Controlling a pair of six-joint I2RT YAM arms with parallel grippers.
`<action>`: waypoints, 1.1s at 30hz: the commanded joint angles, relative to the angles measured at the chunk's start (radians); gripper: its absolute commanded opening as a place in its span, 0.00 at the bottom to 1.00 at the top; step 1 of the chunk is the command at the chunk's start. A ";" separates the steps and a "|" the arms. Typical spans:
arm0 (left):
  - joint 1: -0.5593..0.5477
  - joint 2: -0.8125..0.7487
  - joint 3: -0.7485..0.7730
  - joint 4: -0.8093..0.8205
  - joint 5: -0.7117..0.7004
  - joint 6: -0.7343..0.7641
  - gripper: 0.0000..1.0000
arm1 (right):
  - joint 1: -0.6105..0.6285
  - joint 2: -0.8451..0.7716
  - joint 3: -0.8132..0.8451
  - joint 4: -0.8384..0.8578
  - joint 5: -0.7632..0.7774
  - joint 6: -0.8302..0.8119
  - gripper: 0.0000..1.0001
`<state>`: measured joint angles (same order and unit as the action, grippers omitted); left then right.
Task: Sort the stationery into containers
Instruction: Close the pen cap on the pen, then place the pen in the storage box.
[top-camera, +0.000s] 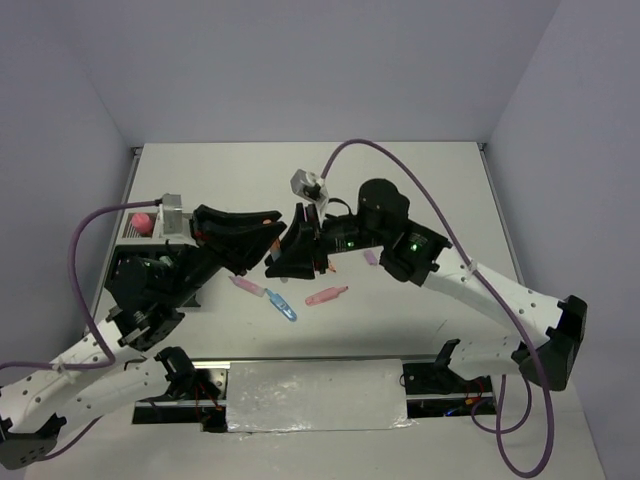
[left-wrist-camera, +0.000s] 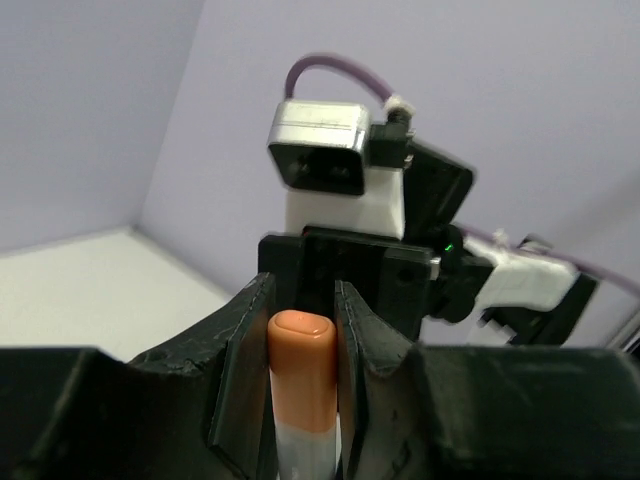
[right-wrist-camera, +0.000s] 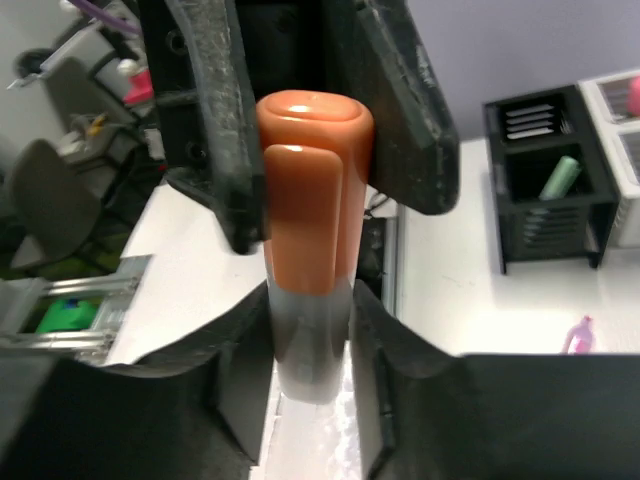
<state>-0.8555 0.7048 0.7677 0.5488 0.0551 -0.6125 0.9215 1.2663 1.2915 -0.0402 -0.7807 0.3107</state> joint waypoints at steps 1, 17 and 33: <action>-0.036 -0.022 0.059 -0.492 -0.117 0.111 0.00 | -0.036 -0.106 -0.151 0.417 0.066 0.014 0.42; 0.021 0.050 0.213 -1.115 -1.451 -0.232 0.00 | -0.259 -0.252 -0.514 0.474 0.138 0.047 0.74; 0.608 0.295 0.102 -0.868 -1.383 -0.303 0.00 | -0.259 -0.544 -0.715 0.393 0.152 0.037 0.75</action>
<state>-0.2691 0.9409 0.8406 -0.3012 -1.2964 -0.8165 0.6613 0.7670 0.5945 0.3477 -0.6418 0.3508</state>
